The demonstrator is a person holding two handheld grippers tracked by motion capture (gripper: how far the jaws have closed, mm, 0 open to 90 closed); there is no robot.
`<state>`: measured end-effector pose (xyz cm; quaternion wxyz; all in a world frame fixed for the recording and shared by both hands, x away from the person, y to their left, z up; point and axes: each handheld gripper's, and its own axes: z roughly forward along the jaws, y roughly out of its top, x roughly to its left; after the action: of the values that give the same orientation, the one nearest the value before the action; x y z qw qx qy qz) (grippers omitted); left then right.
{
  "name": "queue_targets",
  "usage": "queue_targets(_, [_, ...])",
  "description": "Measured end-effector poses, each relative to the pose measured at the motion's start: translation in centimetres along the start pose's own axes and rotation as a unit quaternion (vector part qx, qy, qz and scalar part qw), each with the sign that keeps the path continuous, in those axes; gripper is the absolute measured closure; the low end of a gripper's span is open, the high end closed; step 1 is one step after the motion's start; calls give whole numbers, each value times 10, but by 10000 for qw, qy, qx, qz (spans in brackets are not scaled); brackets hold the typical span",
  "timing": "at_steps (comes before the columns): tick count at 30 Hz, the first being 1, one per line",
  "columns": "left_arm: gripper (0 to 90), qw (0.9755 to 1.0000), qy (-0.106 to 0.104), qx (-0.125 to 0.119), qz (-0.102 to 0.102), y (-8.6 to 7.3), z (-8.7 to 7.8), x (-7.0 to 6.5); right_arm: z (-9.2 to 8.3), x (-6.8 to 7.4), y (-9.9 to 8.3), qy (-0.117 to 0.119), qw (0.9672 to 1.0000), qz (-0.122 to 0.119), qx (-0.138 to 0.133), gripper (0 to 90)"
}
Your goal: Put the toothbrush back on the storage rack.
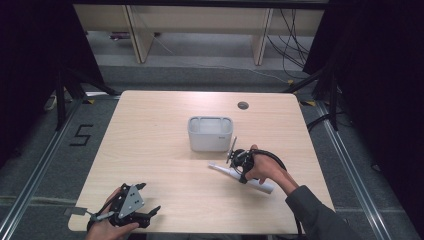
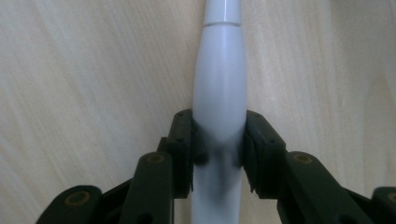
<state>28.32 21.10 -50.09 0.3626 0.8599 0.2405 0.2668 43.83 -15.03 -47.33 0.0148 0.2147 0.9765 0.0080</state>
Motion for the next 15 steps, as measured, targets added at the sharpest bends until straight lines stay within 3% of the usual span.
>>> queue_targets(2, [152,9999,-68,-19,-107,-1,1,-1,-1,-2,-3,12,9999,-12,-124,668])
queue_targets(8, [152,9999,-106,-15,-101,0,1,-1,-14,0,-13,27,9993,62,-380,668])
queue_targets(9, [152,9999,-99,30,-70,0,1,-1,-17,0,-16,9,9983,-35,-583,668])
queue_targets(10, [152,9999,-102,52,-69,0,1,-1,-23,2,-21,105,9968,221,-758,668])
queue_targets(11, [152,9999,-108,55,-64,0,1,-1,-25,1,-23,29,9964,71,-840,668])
queue_targets(13, [152,9999,-112,50,-63,0,1,-1,-30,2,-26,40,9951,31,-984,668])
queue_targets(14, [152,9999,-99,25,-83,-1,1,-1,-38,4,-30,164,9916,140,-1279,668])
queue_targets(15, [152,9999,-82,-5,-103,-1,1,-1,-42,4,-33,129,9898,171,-1407,668])
